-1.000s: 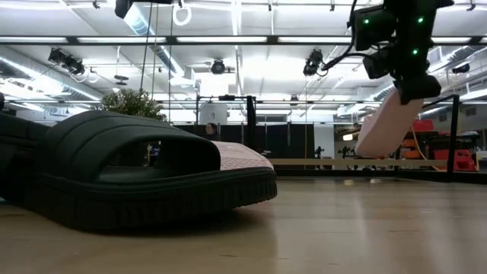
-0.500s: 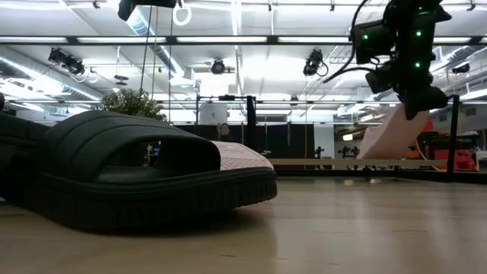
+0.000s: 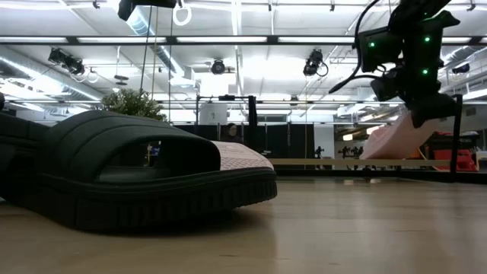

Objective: Pick and place slides into the shelf
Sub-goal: Put the left pink slide on the shelf

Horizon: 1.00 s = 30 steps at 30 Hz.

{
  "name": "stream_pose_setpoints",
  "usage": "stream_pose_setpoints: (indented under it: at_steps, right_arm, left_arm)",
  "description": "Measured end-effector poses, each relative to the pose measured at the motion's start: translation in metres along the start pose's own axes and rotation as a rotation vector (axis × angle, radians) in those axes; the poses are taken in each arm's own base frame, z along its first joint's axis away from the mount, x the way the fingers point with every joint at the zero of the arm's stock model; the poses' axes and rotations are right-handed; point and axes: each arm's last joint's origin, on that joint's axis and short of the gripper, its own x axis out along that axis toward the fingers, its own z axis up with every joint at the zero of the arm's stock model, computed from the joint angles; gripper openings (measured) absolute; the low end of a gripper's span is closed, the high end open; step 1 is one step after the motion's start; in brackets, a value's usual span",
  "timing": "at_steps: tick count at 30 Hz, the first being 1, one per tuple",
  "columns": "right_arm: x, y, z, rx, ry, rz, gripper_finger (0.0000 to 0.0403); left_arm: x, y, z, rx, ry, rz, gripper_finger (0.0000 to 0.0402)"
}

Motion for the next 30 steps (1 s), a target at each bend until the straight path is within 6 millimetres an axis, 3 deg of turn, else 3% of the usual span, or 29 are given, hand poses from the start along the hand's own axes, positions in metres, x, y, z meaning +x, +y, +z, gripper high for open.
stream_pose_setpoints:
  at_steps: [13,23,30]
  right_arm:
    - [-0.0049,-0.0028,-0.0027,0.01,0.015,-0.049,0.0058]
    - [-0.0049,0.0003,-0.0024,-0.012,0.013,0.062,0.0059]
    - [-0.0051,0.0032,-0.0019,-0.043,0.005,0.172,0.0114]
  left_arm:
    - [0.0,0.0,0.0,0.0,0.0,0.001,0.0034]
    - [0.0,0.0,-0.0001,-0.006,0.0,0.0,0.0028]
    - [0.0,0.0,-0.0001,-0.007,0.0,0.0,0.0028]
